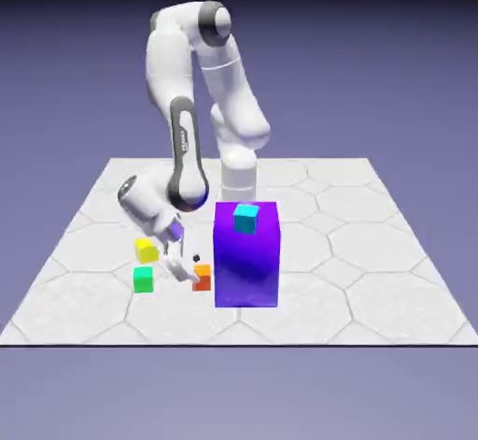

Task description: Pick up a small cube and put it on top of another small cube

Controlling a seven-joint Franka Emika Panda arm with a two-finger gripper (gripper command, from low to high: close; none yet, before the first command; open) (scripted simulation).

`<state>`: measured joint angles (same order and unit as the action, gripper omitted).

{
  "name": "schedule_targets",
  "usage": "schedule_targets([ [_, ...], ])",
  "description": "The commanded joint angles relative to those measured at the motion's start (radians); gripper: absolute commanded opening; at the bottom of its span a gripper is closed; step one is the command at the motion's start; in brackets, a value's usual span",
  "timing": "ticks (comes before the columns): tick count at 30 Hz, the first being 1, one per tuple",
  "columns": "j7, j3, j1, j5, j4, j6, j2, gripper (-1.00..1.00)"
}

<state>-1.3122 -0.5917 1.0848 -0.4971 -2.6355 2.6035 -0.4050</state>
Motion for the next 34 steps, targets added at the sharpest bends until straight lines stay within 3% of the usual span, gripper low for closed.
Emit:
schedule_targets([
  [1,0.000,0.000,0.000,0.000,0.000,0.000,0.000,-1.00],
  [9,-0.023,-0.054,0.122,-0.035,0.014,-0.223,0.220,-1.00],
  [22,-0.278,-0.228,0.583,-0.263,0.067,-0.199,0.297,-1.00],
  [30,-0.279,-0.196,0.486,-0.229,0.069,0.048,0.056,-1.00],
  [31,-0.279,-0.196,0.486,-0.229,0.069,0.048,0.056,1.00],
  [34,-0.279,-0.205,0.515,-0.239,0.069,-0.026,0.128,1.00],
])
